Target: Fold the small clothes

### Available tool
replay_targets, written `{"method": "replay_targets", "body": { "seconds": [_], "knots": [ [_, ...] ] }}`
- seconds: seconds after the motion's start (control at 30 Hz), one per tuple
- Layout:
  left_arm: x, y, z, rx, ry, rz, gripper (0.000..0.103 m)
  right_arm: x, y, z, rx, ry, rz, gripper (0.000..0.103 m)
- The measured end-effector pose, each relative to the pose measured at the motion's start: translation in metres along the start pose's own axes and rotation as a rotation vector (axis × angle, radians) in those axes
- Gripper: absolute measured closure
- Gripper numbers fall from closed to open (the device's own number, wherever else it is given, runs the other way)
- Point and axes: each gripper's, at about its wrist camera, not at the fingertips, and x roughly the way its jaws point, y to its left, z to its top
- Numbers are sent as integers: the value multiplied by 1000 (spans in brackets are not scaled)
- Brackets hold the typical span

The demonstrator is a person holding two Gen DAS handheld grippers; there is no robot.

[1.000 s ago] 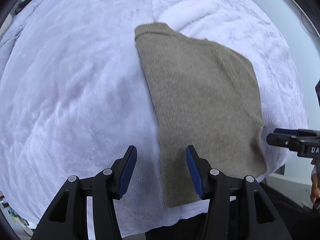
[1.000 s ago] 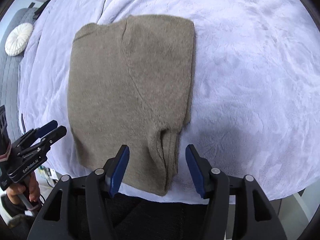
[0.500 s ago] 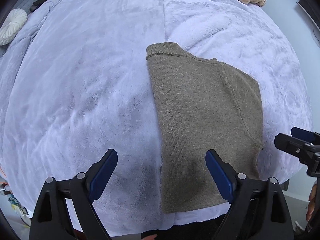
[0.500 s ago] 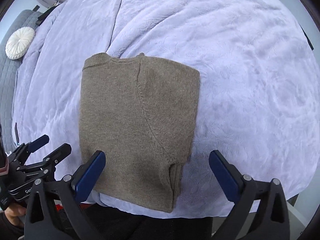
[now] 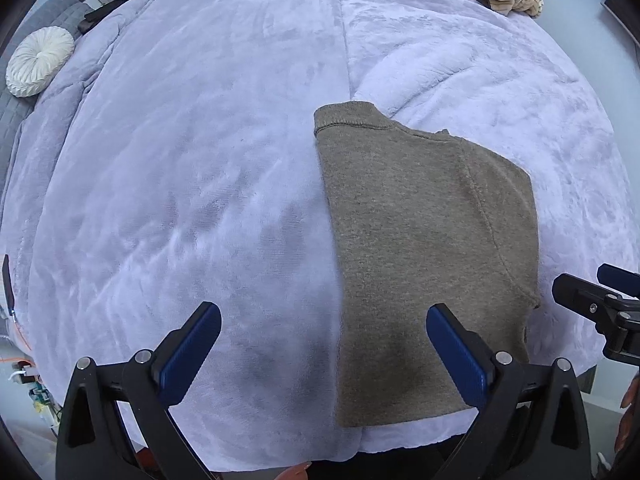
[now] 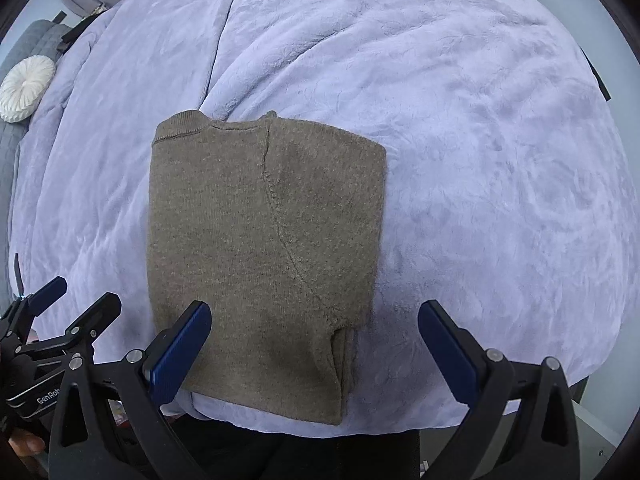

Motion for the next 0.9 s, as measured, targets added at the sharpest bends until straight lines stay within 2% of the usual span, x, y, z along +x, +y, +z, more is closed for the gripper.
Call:
{"method": "replay_targets", "body": {
  "seconds": [0.2,0.4,0.9],
  "knots": [
    [-4,4,-1,-19,-9,11,0,-1,3,-2,-5,3,-29,0],
    [-3,5,-3,-15,7,54,0,-6,8,-2,-20,-20,-73,0],
    [-5,6,-4,-8,17,78,0,-11,11,-4,-17,-40,-88,0]
  ]
}}
